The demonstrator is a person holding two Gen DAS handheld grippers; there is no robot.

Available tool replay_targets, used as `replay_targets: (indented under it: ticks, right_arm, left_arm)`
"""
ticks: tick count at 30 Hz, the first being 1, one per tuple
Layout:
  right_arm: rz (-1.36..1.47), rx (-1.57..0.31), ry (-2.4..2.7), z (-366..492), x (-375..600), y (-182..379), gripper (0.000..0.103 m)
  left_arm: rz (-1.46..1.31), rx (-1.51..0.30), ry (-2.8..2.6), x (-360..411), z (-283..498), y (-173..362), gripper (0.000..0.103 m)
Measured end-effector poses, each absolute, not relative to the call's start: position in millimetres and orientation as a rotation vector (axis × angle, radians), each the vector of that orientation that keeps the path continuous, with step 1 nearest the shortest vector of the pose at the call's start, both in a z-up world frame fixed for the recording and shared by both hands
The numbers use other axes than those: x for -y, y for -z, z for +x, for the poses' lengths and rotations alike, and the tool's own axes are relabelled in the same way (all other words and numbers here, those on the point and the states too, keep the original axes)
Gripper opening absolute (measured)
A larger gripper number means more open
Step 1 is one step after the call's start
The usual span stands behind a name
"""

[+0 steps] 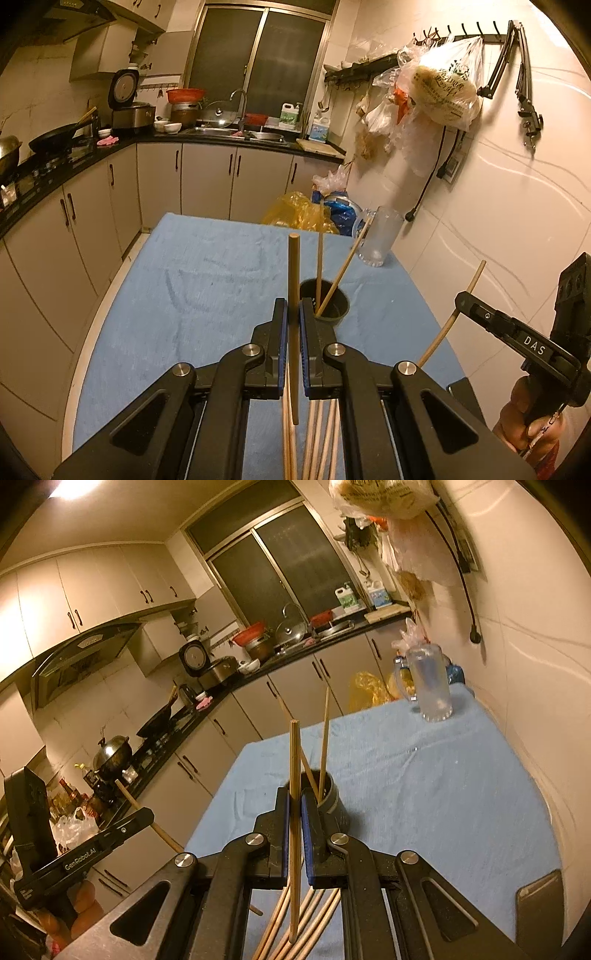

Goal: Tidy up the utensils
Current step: 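Lift the chopstick upright and carry it over the holder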

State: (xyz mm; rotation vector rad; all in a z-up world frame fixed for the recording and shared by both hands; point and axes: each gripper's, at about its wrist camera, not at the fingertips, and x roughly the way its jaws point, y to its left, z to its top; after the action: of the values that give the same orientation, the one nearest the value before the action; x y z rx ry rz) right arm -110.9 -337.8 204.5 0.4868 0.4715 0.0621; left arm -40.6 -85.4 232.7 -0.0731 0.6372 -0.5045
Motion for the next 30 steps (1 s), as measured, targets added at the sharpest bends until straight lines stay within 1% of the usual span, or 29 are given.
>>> replay_targets:
  ticks: [13,19,26,30]
  right_arm:
    - [0.478,-0.394,-0.036,-87.8,349.3,-245.3,0.007]
    - [0.489,-0.361,-0.013,-69.0,359.0,-260.4,0.007]
    - [0.506,-0.332,0.02,-41.7,372.5,-270.4,0.007]
    - [0.508,-0.325,0.051,-24.3,379.8,-269.1,0.007]
  left_arm:
    - [-0.071,-0.568,0.519,109.1,-16.7,-277.5,0.006]
    - [-0.085,-0.546,0.515,120.1,6.1,-293.9,0.006]
    - [-0.131,-0.537,0.513,130.3,39.7,-301.9,0.006]
    - [-0.172,-0.543,0.51,133.4,60.0,-297.5,0.006]
